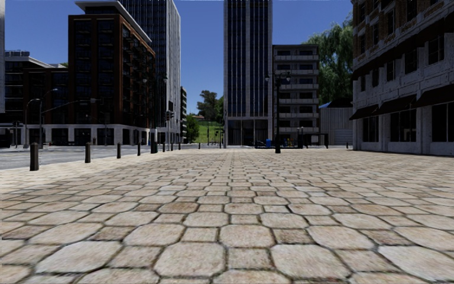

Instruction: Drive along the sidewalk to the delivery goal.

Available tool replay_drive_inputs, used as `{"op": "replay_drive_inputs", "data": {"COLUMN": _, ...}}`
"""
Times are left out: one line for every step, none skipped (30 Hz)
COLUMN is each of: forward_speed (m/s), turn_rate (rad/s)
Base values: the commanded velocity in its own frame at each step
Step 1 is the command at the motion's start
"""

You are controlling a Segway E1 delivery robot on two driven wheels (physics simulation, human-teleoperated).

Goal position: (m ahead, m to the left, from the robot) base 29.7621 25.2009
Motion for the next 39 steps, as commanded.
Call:
{"op": "replay_drive_inputs", "data": {"forward_speed": 2.00, "turn_rate": 0.00}}
{"op": "replay_drive_inputs", "data": {"forward_speed": 2.00, "turn_rate": 0.00}}
{"op": "replay_drive_inputs", "data": {"forward_speed": 2.00, "turn_rate": 0.00}}
{"op": "replay_drive_inputs", "data": {"forward_speed": 2.00, "turn_rate": 0.00}}
{"op": "replay_drive_inputs", "data": {"forward_speed": 2.00, "turn_rate": 0.00}}
{"op": "replay_drive_inputs", "data": {"forward_speed": 2.00, "turn_rate": 0.00}}
{"op": "replay_drive_inputs", "data": {"forward_speed": 2.00, "turn_rate": 0.00}}
{"op": "replay_drive_inputs", "data": {"forward_speed": 2.00, "turn_rate": 0.00}}
{"op": "replay_drive_inputs", "data": {"forward_speed": 2.00, "turn_rate": 0.00}}
{"op": "replay_drive_inputs", "data": {"forward_speed": 2.00, "turn_rate": 0.00}}
{"op": "replay_drive_inputs", "data": {"forward_speed": 2.00, "turn_rate": 0.00}}
{"op": "replay_drive_inputs", "data": {"forward_speed": 2.00, "turn_rate": 0.00}}
{"op": "replay_drive_inputs", "data": {"forward_speed": 2.00, "turn_rate": 0.00}}
{"op": "replay_drive_inputs", "data": {"forward_speed": 2.00, "turn_rate": 0.00}}
{"op": "replay_drive_inputs", "data": {"forward_speed": 2.00, "turn_rate": 0.00}}
{"op": "replay_drive_inputs", "data": {"forward_speed": 2.00, "turn_rate": 0.00}}
{"op": "replay_drive_inputs", "data": {"forward_speed": 2.00, "turn_rate": 0.00}}
{"op": "replay_drive_inputs", "data": {"forward_speed": 2.00, "turn_rate": 0.00}}
{"op": "replay_drive_inputs", "data": {"forward_speed": 2.00, "turn_rate": 0.00}}
{"op": "replay_drive_inputs", "data": {"forward_speed": 2.00, "turn_rate": 0.00}}
{"op": "replay_drive_inputs", "data": {"forward_speed": 2.00, "turn_rate": 0.00}}
{"op": "replay_drive_inputs", "data": {"forward_speed": 2.00, "turn_rate": 0.00}}
{"op": "replay_drive_inputs", "data": {"forward_speed": 2.00, "turn_rate": 0.00}}
{"op": "replay_drive_inputs", "data": {"forward_speed": 2.00, "turn_rate": 0.00}}
{"op": "replay_drive_inputs", "data": {"forward_speed": 2.00, "turn_rate": 0.00}}
{"op": "replay_drive_inputs", "data": {"forward_speed": 2.00, "turn_rate": 0.00}}
{"op": "replay_drive_inputs", "data": {"forward_speed": 2.00, "turn_rate": 0.00}}
{"op": "replay_drive_inputs", "data": {"forward_speed": 2.00, "turn_rate": 0.00}}
{"op": "replay_drive_inputs", "data": {"forward_speed": 2.00, "turn_rate": 0.00}}
{"op": "replay_drive_inputs", "data": {"forward_speed": 2.00, "turn_rate": 0.00}}
{"op": "replay_drive_inputs", "data": {"forward_speed": 2.00, "turn_rate": 0.00}}
{"op": "replay_drive_inputs", "data": {"forward_speed": 2.00, "turn_rate": 0.00}}
{"op": "replay_drive_inputs", "data": {"forward_speed": 2.00, "turn_rate": 0.00}}
{"op": "replay_drive_inputs", "data": {"forward_speed": 2.00, "turn_rate": 0.00}}
{"op": "replay_drive_inputs", "data": {"forward_speed": 2.00, "turn_rate": 0.00}}
{"op": "replay_drive_inputs", "data": {"forward_speed": 2.00, "turn_rate": 0.00}}
{"op": "replay_drive_inputs", "data": {"forward_speed": 2.00, "turn_rate": 0.00}}
{"op": "replay_drive_inputs", "data": {"forward_speed": 2.00, "turn_rate": 0.00}}
{"op": "replay_drive_inputs", "data": {"forward_speed": 2.00, "turn_rate": 0.00}}
